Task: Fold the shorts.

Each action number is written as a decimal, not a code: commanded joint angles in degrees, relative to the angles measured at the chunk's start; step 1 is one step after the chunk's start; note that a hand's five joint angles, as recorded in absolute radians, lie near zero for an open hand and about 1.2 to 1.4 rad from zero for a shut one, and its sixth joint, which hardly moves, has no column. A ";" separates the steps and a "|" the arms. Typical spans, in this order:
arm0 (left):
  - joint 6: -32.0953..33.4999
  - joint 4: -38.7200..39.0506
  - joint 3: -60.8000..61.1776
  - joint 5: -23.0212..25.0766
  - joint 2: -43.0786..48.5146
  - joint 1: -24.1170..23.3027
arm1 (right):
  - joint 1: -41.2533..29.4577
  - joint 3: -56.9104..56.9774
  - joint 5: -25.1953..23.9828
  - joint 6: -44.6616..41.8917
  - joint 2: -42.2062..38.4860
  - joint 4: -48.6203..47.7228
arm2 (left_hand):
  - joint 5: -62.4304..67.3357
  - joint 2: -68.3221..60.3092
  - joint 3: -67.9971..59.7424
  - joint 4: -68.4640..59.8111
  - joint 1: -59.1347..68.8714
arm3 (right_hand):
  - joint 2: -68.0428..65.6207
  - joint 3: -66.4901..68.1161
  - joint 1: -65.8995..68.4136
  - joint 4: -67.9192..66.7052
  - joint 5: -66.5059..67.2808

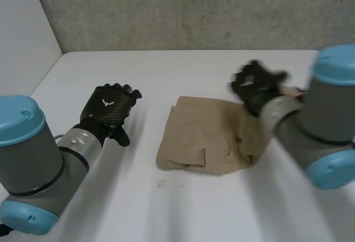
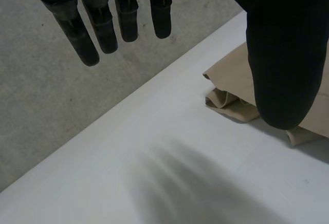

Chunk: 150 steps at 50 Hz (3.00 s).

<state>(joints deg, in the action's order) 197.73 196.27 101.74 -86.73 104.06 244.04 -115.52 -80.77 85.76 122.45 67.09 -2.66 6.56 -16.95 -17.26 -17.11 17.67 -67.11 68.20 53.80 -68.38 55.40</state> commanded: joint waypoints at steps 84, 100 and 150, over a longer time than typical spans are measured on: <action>0.73 -13.54 -28.70 -5.73 29.00 -9.29 | -0.67 11.86 -2.88 42.17 -20.86 8.19 | 1.06 -0.67 -0.36 -0.51 -0.05 | 57.11 -58.20 -43.80 58.38 -55.40; -0.15 -13.81 -28.70 -5.46 24.17 -9.38 | -0.06 11.60 -2.61 41.99 -13.83 7.84 | -0.63 1.02 1.32 1.18 -1.73 | 57.11 -58.20 -43.80 58.38 -55.40; -16.85 -31.91 -35.47 -4.06 -3.78 5.83 | 9.17 13.09 0.67 39.02 10.70 15.65 | -6.35 6.74 7.04 6.90 -7.45 | 57.11 -58.20 -43.80 58.38 -55.40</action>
<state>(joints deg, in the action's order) 180.89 164.08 65.43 -90.82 100.71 249.95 -105.86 -66.59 93.51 166.81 78.90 10.19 2.67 -11.95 -12.56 -12.09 12.33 -12.29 12.15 8.01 -13.24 3.54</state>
